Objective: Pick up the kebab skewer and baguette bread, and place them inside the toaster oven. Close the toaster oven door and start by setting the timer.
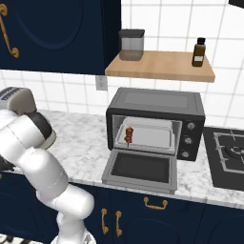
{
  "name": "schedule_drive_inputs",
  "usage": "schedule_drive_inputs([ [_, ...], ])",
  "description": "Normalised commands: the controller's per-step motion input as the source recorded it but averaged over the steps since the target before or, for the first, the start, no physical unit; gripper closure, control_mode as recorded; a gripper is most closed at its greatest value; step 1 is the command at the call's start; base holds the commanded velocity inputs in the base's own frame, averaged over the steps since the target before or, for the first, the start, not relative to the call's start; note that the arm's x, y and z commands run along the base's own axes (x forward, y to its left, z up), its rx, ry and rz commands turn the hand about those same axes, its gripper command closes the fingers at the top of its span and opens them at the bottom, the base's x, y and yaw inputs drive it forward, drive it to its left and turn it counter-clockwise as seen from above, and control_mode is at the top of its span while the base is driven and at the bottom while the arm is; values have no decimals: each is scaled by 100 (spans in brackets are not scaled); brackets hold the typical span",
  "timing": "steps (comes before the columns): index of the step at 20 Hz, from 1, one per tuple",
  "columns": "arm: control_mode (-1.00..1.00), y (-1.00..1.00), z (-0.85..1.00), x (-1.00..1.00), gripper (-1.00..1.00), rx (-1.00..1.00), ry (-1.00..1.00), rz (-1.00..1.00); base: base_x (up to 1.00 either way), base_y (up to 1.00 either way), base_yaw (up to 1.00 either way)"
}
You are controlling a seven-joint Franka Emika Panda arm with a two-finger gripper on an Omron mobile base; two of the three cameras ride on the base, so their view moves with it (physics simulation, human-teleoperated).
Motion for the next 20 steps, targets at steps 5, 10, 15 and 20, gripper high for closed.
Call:
schedule_drive_inputs([
  [5, -100, 3, -15, 28, -100, 0, 2, 0, 0, 0, 0],
  [10, -100, 31, -15, 19, -100, 0, 1, 0, 0, 0, 0],
  [15, -100, 23, -9, 16, -100, 0, 0, 0, 0, 0, 0],
  [20, -100, 16, -8, 13, 100, 0, 0, 0, 0, 0, 0],
])
